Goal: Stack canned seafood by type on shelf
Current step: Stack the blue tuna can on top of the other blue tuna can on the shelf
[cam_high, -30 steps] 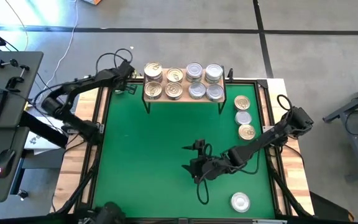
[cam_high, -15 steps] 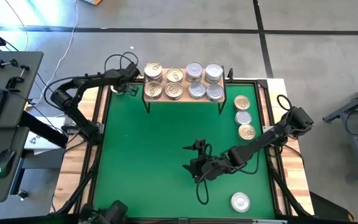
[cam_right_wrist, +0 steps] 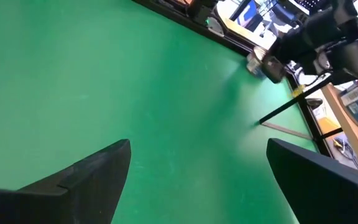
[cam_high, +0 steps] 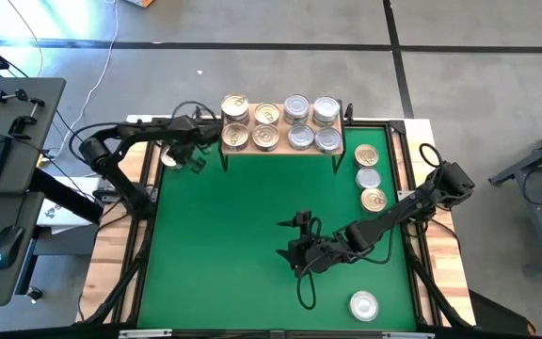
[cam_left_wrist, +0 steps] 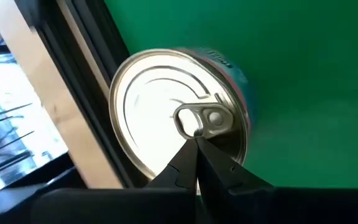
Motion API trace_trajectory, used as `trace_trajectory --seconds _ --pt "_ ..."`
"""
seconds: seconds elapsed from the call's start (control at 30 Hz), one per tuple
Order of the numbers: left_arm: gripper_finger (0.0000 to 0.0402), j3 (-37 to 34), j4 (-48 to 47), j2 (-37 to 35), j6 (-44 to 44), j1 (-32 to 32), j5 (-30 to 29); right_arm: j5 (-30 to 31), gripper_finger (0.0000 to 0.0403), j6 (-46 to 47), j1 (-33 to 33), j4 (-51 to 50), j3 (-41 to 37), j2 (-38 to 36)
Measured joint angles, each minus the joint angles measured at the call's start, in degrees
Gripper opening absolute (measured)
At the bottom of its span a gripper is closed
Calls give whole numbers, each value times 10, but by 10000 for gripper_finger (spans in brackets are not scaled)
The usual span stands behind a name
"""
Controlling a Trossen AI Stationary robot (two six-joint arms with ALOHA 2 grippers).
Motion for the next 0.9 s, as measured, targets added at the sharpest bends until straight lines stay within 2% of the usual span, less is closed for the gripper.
trace_trajectory --seconds 0.27,0.63,0.9 --pt "0 0 -44 0 -52 -76 28 0 369 0 11 0 0 0" --pt "0 -5 -77 -7 -82 -104 53 0 369 0 15 -3 0 0" --pt "0 -111 -73 -93 -113 -113 67 0 369 18 15 -21 0 1"
